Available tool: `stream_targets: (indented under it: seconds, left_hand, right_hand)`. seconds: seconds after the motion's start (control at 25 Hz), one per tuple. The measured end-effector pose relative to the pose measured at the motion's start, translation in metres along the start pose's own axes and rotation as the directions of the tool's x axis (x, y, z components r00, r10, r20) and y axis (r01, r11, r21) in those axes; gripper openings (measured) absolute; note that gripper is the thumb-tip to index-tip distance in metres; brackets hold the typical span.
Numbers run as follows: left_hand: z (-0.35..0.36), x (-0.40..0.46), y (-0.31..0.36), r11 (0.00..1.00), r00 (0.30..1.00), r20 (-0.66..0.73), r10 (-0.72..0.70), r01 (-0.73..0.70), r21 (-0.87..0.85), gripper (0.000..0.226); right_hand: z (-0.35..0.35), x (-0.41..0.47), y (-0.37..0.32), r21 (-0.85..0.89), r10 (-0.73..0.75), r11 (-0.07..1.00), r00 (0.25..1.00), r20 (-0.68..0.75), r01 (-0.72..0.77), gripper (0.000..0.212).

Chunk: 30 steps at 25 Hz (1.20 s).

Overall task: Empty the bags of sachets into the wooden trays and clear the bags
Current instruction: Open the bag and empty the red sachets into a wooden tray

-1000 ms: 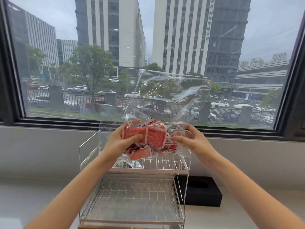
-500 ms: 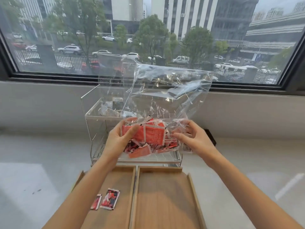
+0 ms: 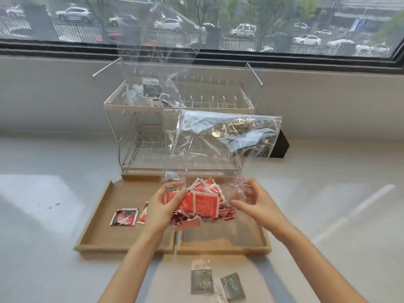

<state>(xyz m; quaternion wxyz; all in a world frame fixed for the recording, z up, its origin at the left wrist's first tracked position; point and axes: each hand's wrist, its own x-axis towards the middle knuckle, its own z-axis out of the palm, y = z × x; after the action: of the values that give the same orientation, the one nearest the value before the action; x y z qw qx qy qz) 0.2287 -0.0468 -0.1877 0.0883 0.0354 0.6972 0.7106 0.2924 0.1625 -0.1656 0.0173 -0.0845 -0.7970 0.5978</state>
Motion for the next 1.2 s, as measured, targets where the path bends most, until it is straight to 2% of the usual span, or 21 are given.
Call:
stream_targets:
  seconds: [0.08,0.2,0.32,0.44,0.6,0.76,0.88,0.96,1.08,1.2]
  left_hand:
    - [0.0,-0.005,-0.019,0.998,0.998,0.007,-0.058,0.058,-0.014,0.016]
    - [0.002,-0.013,-0.04,0.99,0.987,0.087,-0.135,0.138,-0.029,0.028]
    - [-0.001,-0.023,-0.051,0.978,0.967,0.158,-0.201,0.207,-0.02,0.046]
    - [-0.006,-0.028,-0.054,0.978,0.967,0.151,-0.207,0.206,0.02,0.063]
    - [-0.009,-0.028,-0.051,0.982,0.973,0.141,-0.185,0.18,0.049,0.057]
    - [-0.008,-0.033,-0.055,0.967,0.965,0.147,-0.216,0.191,0.169,0.027]
    - [-0.01,-0.033,-0.056,0.955,0.954,0.207,-0.216,0.162,0.249,0.045]
    - [-0.011,-0.03,-0.054,0.969,0.955,0.218,-0.203,0.164,0.184,0.051]
    - [-0.007,-0.022,-0.049,0.981,0.963,0.19,-0.192,0.186,0.049,0.034]
    - [-0.004,-0.014,-0.046,0.983,0.974,0.154,-0.169,0.178,-0.049,0.023]
  right_hand:
    - [0.006,-0.003,0.014,-0.002,0.044,0.999,0.999,-0.006,-0.044,0.043]
    - [0.014,-0.009,0.033,0.002,0.1,0.995,0.995,-0.005,-0.1,0.041]
    - [0.021,-0.02,0.044,0.129,0.178,0.975,0.984,0.011,-0.178,0.04]
    - [0.02,-0.028,0.049,0.201,0.212,0.96,0.975,-0.062,-0.196,0.039]
    - [0.015,-0.033,0.045,0.173,0.162,0.973,0.985,-0.06,-0.149,0.036]
    - [0.019,-0.036,0.059,0.103,0.252,0.963,0.967,-0.026,-0.249,0.031]
    - [0.021,-0.04,0.069,0.13,0.298,0.948,0.954,-0.034,-0.291,0.028]
    - [0.019,-0.037,0.066,0.193,0.255,0.952,0.965,-0.064,-0.239,0.029]
    - [0.016,-0.033,0.057,0.292,0.195,0.941,0.979,-0.06,-0.17,0.033]
    - [0.017,-0.032,0.048,0.37,0.176,0.917,0.983,-0.046,-0.147,0.028]
